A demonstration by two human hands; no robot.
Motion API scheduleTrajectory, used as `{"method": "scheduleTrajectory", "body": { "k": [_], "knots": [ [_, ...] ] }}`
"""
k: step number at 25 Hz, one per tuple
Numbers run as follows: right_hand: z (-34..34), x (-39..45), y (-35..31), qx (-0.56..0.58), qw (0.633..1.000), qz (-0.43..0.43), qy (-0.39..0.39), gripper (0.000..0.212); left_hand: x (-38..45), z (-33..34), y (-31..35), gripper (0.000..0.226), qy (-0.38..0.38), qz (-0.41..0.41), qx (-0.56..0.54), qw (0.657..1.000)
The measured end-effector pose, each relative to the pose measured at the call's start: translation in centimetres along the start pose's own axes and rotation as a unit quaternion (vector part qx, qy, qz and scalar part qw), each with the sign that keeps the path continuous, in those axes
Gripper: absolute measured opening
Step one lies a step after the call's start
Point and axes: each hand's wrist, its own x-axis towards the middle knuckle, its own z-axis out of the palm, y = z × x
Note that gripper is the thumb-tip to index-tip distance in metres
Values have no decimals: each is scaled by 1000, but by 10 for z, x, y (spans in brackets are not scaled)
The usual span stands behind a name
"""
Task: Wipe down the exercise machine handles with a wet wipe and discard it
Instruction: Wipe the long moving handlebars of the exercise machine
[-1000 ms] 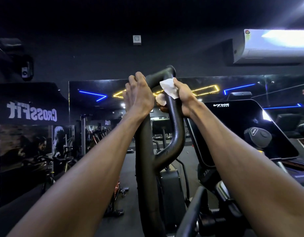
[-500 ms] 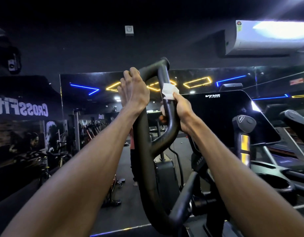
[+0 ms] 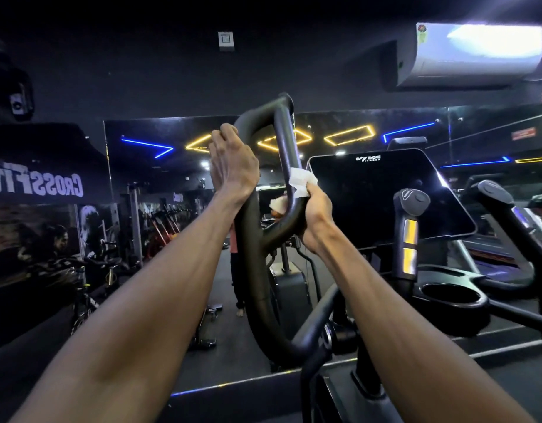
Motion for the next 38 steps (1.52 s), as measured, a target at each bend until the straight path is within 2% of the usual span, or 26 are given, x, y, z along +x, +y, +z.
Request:
{"method": "scheduleTrajectory", "body": {
  "k": [2, 6, 9, 13, 15, 18, 21, 23, 25, 26, 28, 29, 31, 33, 35, 37, 38],
  "knots": [
    [11, -13, 4, 19, 999, -24, 29, 30, -7, -1, 0, 24, 6, -7, -5, 1000],
    [10, -43, 40, -16, 995, -29, 95, 42, -24, -5, -2, 24, 16, -21, -26, 999],
    [14, -48, 28, -41, 989, -52, 132, 36, -38, -9, -1, 21, 24, -22, -45, 998],
    [5, -72, 46, -254, 960, -57, 100, 32, -54, -11, -5, 23, 36, -25, -79, 996],
    [-10, -77, 41, -337, 933, -95, 83, 27, -57, -12, -5, 24, 38, -32, -89, 995],
    [-20, -71, 9, -386, 882, -251, 98, 5, -63, -13, -7, 24, 33, -35, -95, 994],
    [-24, -63, -3, -477, 795, -343, 152, 23, -67, -16, -10, 21, 26, -35, -101, 994],
    [-21, -65, 10, -538, 741, -388, 106, 23, -67, -18, -13, 18, 22, -38, -106, 993],
    [-16, -74, 29, -552, 710, -437, 0, 24, -66, -18, -15, 17, 16, -41, -112, 993],
    [-14, -78, 30, -537, 721, -437, -22, 25, -66, -18, -15, 17, 11, -42, -114, 992],
    [-10, -70, 17, -473, 780, -409, 17, 29, -65, -18, -17, 17, 2, -39, -119, 992],
    [-7, -68, 11, -476, 786, -394, 29, 28, -65, -19, -18, 18, -2, -35, -124, 992],
    [0, -67, 9, -523, 763, -379, -28, 17, -63, -21, -24, 20, -13, -28, -137, 990],
    [13, -64, -2, -494, 799, -336, -74, 7, -60, -23, -31, 19, -17, -23, -157, 987],
    [31, -46, -24, -467, 826, -314, -24, 7, -56, -23, -37, 15, -26, -35, -173, 984],
    [51, -29, -42, -476, 812, -336, -24, 14, -50, -23, -43, 13, -41, -43, -178, 982],
    [56, -24, -43, -502, 787, -356, -44, 17, -47, -22, -46, 12, -45, -48, -183, 981]
  ]
}}
